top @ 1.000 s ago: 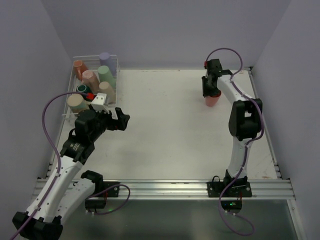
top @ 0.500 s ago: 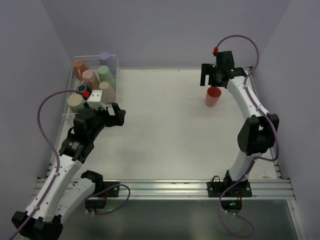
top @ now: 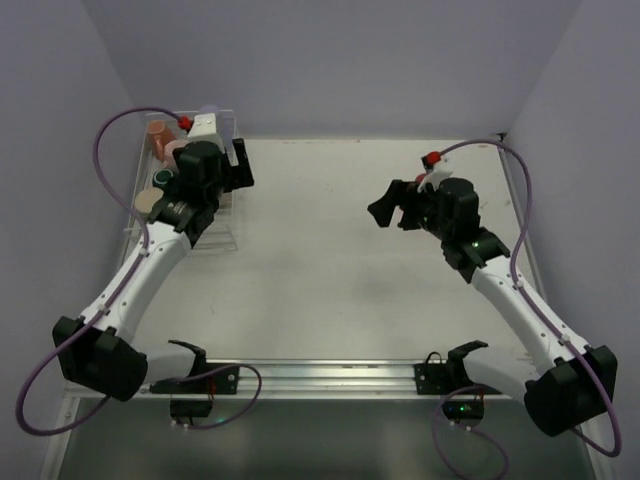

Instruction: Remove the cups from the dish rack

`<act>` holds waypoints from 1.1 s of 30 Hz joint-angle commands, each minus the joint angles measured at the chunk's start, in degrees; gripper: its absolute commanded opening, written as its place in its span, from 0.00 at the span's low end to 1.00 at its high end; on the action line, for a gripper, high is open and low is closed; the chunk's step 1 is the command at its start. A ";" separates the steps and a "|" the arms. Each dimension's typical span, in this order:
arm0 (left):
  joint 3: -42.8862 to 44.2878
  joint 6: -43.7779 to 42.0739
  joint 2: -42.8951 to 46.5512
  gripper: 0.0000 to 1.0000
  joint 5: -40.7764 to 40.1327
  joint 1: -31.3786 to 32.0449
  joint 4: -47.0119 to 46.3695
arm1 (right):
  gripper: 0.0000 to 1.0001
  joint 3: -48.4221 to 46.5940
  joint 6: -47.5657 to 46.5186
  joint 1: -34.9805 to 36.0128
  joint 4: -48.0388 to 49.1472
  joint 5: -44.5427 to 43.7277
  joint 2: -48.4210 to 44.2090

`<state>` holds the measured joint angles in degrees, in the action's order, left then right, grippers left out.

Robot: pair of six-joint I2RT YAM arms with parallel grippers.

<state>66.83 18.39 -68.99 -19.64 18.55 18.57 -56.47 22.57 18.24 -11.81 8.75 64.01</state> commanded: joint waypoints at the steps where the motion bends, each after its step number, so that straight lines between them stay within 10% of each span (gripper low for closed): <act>1: 7.51 -0.29 -7.02 0.98 -4.36 -2.19 0.85 | 0.96 6.80 4.67 4.08 10.14 5.21 -4.31; 33: 7.53 -1.60 -29.88 0.89 3.20 -14.24 -11.80 | 0.91 15.69 6.88 6.72 17.79 14.54 -5.56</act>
<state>72.75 18.31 -98.02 -17.93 4.78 11.29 -40.77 29.21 24.51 3.33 22.22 57.89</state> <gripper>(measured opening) 0.901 0.916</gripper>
